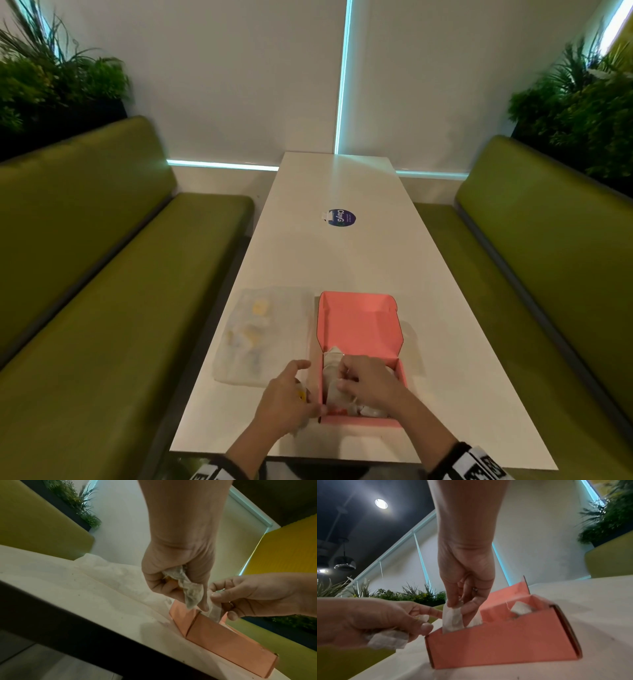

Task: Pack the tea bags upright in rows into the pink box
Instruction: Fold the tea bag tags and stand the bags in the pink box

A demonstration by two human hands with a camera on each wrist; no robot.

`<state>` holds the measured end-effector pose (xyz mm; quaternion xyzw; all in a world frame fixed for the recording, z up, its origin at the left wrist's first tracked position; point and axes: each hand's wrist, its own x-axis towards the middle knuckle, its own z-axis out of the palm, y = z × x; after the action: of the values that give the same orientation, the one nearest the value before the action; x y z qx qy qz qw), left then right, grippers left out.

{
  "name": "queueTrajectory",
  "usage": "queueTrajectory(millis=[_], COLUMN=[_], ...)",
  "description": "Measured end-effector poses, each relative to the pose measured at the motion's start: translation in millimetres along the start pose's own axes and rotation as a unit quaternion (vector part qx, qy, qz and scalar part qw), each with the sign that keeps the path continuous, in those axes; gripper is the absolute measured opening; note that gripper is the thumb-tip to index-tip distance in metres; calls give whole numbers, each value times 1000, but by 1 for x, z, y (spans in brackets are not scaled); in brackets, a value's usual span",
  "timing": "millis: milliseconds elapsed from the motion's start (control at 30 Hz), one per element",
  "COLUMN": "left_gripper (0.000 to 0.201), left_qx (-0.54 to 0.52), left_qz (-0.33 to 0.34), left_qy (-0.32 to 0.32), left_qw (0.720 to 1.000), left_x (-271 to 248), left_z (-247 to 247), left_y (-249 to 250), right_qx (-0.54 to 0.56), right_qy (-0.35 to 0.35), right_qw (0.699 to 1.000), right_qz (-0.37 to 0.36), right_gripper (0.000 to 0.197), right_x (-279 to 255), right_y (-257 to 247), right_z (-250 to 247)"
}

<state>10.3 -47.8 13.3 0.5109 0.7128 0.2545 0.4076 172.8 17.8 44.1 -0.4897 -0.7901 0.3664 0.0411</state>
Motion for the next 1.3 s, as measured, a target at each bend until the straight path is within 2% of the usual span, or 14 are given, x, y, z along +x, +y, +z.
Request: queueTrajectory(millis=[100,200,333,467,533,600,667,733,867,1300], left_gripper=[73,73,68,66,67,70,72,73,70,73], left_qx=[12,-7,-16,7,20,24,18,52,84,88], left_qz=[-15,-27,-51,-65,-67,-71,-73,-62,-42,-43], left_qy=[-6,-4,-11,-17,-22,-31,-38,-42,-40,-51], left_qw=[1000,1000,999,998,997,997,996,996,995,994], left_x=[-2,-1,-1,0,-1,-1,0,0,0,1], left_z=[2,4,4,3,4,4,5,7,7,5], left_y=[2,-1,0,4,4,4,5,6,6,7], right_qx=[-9,-2,54,-54,-90,-143,-229,-247,-148,-97], right_qy=[-1,57,127,185,161,76,-1,-42,-38,-51], right_qw=[1000,998,989,981,983,987,973,967,986,993], right_qz=[0,22,50,22,2,-7,9,47,62,49], right_gripper=[26,6,20,19,19,26,32,35,30,21], right_x=[6,8,8,-4,-13,-19,-18,-13,-6,-1], right_y=[-1,-2,-1,0,-1,-3,-2,2,0,-3], right_z=[12,22,29,20,15,17,27,39,50,37])
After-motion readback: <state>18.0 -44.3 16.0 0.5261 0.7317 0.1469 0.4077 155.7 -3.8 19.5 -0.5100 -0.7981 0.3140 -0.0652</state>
